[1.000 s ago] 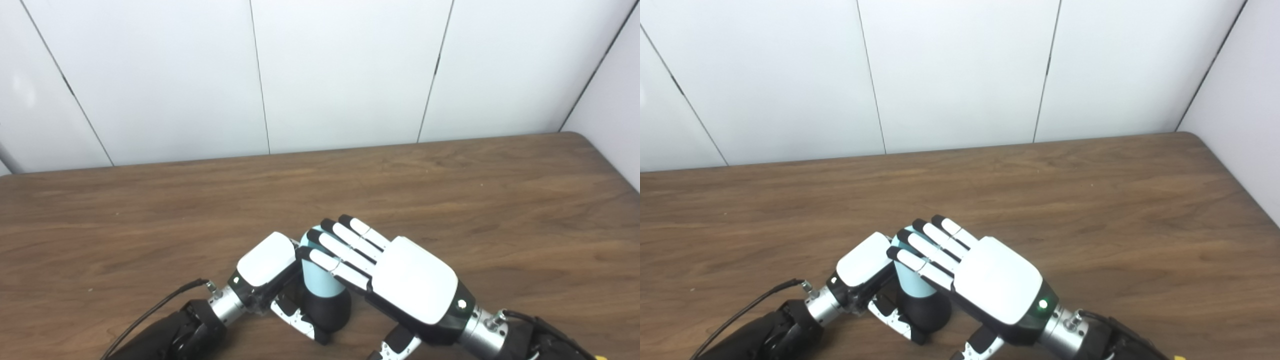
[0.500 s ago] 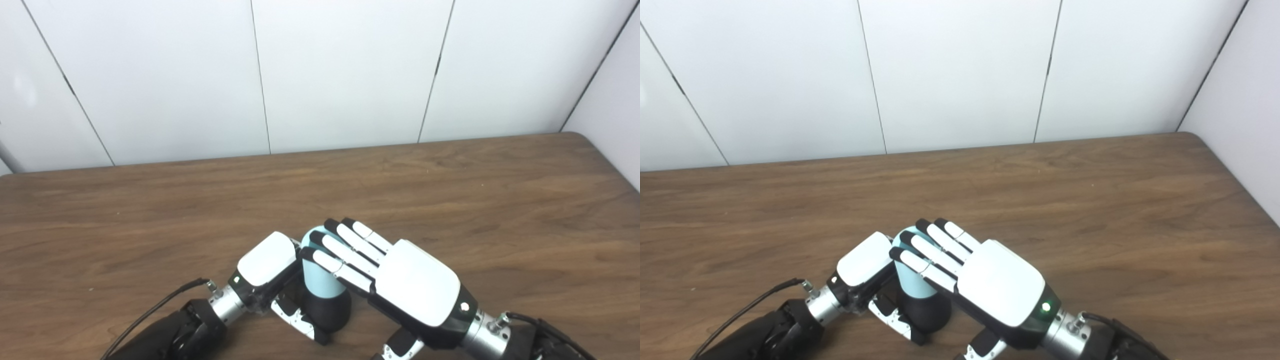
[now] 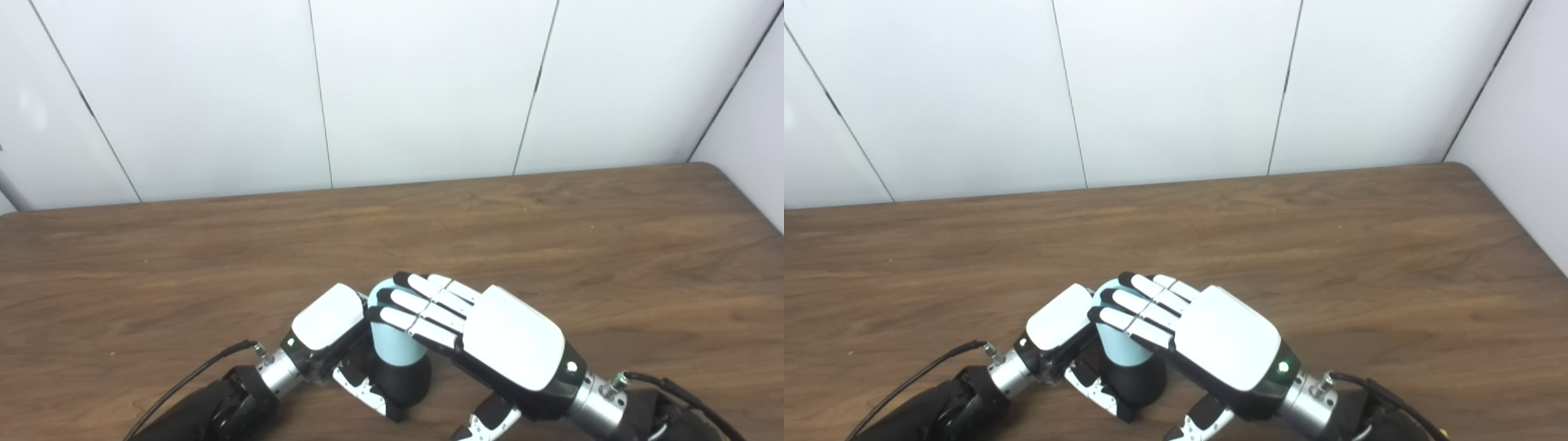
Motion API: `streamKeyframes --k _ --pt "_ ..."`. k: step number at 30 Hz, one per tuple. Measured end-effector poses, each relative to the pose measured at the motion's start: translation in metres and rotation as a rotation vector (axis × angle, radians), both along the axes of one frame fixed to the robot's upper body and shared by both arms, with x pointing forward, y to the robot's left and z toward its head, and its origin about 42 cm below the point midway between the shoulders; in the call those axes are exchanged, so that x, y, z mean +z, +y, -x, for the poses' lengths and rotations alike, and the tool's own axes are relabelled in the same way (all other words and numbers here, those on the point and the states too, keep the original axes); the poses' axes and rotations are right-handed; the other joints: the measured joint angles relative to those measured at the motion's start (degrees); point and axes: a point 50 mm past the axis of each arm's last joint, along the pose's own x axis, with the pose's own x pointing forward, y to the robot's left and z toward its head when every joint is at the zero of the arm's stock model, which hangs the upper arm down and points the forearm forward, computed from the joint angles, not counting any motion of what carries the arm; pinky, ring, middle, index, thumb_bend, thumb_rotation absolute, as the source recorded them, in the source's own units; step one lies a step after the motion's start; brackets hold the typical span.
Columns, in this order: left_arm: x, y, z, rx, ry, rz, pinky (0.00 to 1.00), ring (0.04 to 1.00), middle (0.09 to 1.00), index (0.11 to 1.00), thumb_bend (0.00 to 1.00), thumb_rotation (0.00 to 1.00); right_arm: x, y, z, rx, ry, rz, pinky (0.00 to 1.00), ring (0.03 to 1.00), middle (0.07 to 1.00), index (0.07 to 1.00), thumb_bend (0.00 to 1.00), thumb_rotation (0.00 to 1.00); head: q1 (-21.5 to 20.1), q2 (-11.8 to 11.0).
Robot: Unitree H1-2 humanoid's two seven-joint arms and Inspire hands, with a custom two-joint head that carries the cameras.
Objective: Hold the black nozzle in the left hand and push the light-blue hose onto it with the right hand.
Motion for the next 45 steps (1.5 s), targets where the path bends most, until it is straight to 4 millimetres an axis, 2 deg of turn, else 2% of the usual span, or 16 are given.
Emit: streamKeyframes --k 13,22,31,38,45 --pt "0.0 0.0001 0.0 0.0 0.0 0.0 0.41 0.498 0.496 0.473 0.52 0.0 0.0006 0.0011 0.0002 0.01 0.004 -0.005 0.9 0.933 0.927 0.88 0.93 0.91 -0.3 0.1" --pt "0.0 0.0001 0.0 0.0 0.0 0.0 0.42 0.498 0.496 0.473 0.52 0.0 0.0001 0.0014 0.0001 0.008 0.019 -0.012 0.95 0.931 0.938 0.876 0.93 0.88 -0.3 0.1" --pt "0.0 0.0001 0.0 0.0 0.0 0.0 0.41 0.499 0.496 0.473 0.52 0.0 0.0008 0.0012 0.0006 0.006 0.022 -0.014 0.89 0.902 0.911 0.865 0.93 0.87 -0.2 0.3" --pt "0.0 0.0002 0.0 0.0 0.0 0.0 0.41 0.5 0.495 0.474 0.52 0.0 -0.0005 0.0018 0.0016 0.005 0.028 -0.013 0.93 0.941 0.946 0.901 0.91 0.89 -0.2 0.3" --pt "0.0 0.0002 0.0 0.0 0.001 0.0 0.41 0.501 0.495 0.475 0.52 0.0 -0.0034 0.0018 0.0043 0.002 0.038 -0.01 0.9 0.945 0.95 0.902 0.91 0.91 -0.2 0.3"
